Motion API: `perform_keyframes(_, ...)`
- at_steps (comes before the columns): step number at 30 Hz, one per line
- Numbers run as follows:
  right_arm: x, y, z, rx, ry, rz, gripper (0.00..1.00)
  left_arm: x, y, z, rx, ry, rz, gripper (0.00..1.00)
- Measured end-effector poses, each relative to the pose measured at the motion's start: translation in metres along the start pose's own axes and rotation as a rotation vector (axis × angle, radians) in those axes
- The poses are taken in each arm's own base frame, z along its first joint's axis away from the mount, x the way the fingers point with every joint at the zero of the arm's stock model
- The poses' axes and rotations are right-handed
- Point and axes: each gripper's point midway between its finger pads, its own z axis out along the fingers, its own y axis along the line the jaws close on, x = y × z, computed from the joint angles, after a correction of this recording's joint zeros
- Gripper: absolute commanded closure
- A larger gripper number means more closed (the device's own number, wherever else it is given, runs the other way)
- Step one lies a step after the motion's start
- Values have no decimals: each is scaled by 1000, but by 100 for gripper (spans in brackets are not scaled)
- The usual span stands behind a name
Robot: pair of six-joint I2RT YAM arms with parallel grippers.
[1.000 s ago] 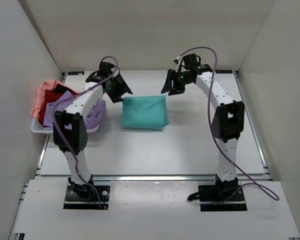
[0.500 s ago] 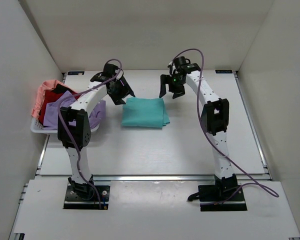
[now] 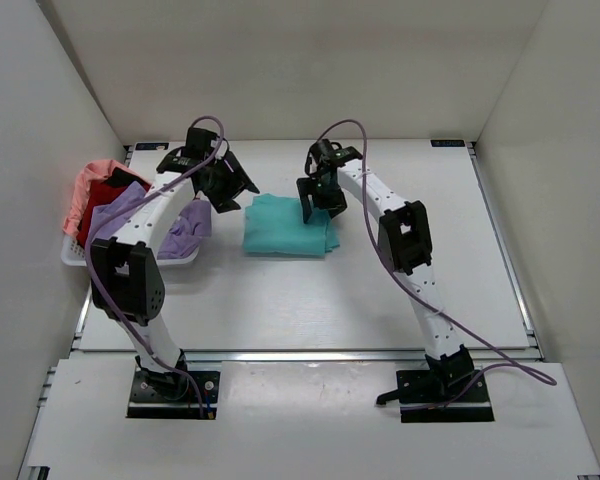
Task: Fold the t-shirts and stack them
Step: Put the neatly folded tshirt into the corner of the board with the right arm
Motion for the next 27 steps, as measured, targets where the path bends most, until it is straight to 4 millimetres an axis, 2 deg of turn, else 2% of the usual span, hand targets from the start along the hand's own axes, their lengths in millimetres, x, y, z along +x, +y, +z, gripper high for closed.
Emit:
perform_keyframes(1,2,2,1,17,4,-4,49,1,2,0,-3,4,-3,26)
perform_keyframes(2,5,3,3,40,7,-8,73,3,3,1,-6,8,-6,26)
perform_keyframes(4,12,2,8,66,23,-4,100,7,6,3,-13,20,-8,27)
perform_keyframes(8,18,0,5,89,19,10,100,15,13,6,-33,43,-11,26)
perform_keyframes(12,23,-34,-7,136,31,64,100,22,17,7,-44,58,-10,26)
perform_keyframes(16,24,-108,-27,205,37,162,100,26,18,8,-48,67,-6,27)
perform_keyframes(22,19,-242,-65,326,-16,317,100,35,10,9,-32,87,11,27)
perform_keyframes(27,13,-343,-91,439,-92,391,100,49,0,13,-15,118,40,28)
